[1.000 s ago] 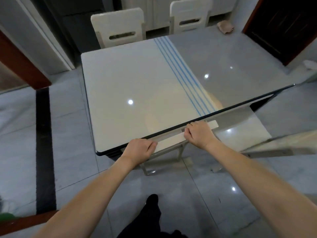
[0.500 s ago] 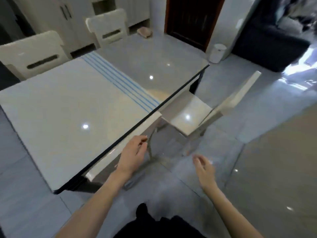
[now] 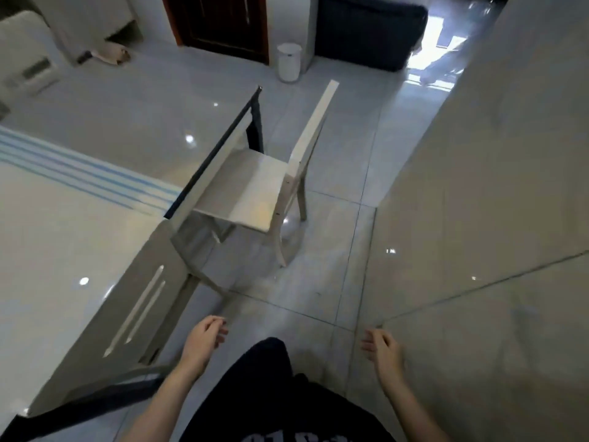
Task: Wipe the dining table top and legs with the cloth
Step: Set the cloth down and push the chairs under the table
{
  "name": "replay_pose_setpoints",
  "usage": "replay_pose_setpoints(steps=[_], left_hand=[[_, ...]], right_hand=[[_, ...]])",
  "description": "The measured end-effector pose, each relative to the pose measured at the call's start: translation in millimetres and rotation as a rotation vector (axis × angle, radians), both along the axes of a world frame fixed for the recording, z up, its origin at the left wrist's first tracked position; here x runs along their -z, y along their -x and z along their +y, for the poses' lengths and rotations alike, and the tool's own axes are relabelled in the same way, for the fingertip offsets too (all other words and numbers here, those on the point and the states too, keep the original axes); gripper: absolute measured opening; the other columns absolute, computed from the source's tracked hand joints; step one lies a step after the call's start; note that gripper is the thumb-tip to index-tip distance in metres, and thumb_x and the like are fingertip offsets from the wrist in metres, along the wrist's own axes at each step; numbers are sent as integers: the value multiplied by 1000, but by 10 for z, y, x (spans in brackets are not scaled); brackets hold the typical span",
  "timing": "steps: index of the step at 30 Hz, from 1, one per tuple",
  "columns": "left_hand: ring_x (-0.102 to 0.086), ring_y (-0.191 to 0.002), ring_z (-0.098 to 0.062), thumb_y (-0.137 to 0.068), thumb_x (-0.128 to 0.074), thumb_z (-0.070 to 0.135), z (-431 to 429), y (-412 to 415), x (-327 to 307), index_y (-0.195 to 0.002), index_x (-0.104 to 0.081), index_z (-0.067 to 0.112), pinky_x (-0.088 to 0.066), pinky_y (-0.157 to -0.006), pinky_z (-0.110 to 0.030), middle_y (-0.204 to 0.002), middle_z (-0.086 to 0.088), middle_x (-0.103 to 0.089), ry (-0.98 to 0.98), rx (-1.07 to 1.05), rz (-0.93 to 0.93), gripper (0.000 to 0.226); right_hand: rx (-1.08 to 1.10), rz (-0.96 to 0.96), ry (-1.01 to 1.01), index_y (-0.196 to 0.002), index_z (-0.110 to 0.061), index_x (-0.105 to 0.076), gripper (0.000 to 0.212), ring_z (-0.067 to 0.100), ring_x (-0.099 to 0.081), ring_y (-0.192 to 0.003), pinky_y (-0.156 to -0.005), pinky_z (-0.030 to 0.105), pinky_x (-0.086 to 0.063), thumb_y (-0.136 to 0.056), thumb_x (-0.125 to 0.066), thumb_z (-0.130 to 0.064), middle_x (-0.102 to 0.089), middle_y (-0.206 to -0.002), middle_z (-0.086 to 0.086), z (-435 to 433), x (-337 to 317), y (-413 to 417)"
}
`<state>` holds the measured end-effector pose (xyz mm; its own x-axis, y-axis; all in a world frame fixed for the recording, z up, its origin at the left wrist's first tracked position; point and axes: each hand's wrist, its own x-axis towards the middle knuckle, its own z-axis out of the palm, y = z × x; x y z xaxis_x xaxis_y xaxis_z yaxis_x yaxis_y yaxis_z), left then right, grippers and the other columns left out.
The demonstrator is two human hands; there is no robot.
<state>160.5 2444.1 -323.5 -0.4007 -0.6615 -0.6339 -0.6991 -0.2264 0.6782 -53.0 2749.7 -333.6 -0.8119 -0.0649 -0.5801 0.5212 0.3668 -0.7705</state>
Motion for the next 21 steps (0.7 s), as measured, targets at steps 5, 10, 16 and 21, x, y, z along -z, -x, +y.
replay_pose_setpoints(steps=[5, 10, 16, 21], left_hand=[[-60, -70, -26, -96, -44, 12, -165, 317, -30, -82, -65, 13, -43, -59, -31, -78, -12, -68, -9, 16, -34, 25], [-59, -75, -28, -96, -44, 12, -412, 855, 56, -83, -65, 12, -43, -65, -33, -81, -13, -67, -62, -43, -11, 25], [-55, -67, -24, -95, -45, 9, -937, 1902, 31, -85, -66, 3, -41, -59, -30, -71, -8, -65, -75, -57, 58, 23], [-57, -69, -26, -95, -44, 11, -1405, 2657, -159, -83, -66, 11, -42, -62, -31, -76, -9, -66, -32, 25, 110, 25]], right_hand=[[-39, 22, 28, -81, -9, -64, 25, 20, -59, -58, -53, 23, -47, -98, -46, -4, -64, -70, 10, -282, -43, 594], [-91, 32, 39, -81, -12, -65, 28, 24, -60, -64, -60, 27, -45, -99, -45, -5, -65, -74, 11, -637, 23, 1259], [-80, 31, -6, -85, -5, -63, 24, 24, -58, -63, -56, 28, -43, -99, -43, -2, -63, -75, 16, -989, -22, 2036], [-76, 66, -32, -82, -5, -64, 26, 29, -60, -68, -59, 29, -46, -98, -44, -3, -64, -81, 22, -1239, -100, 2692]])
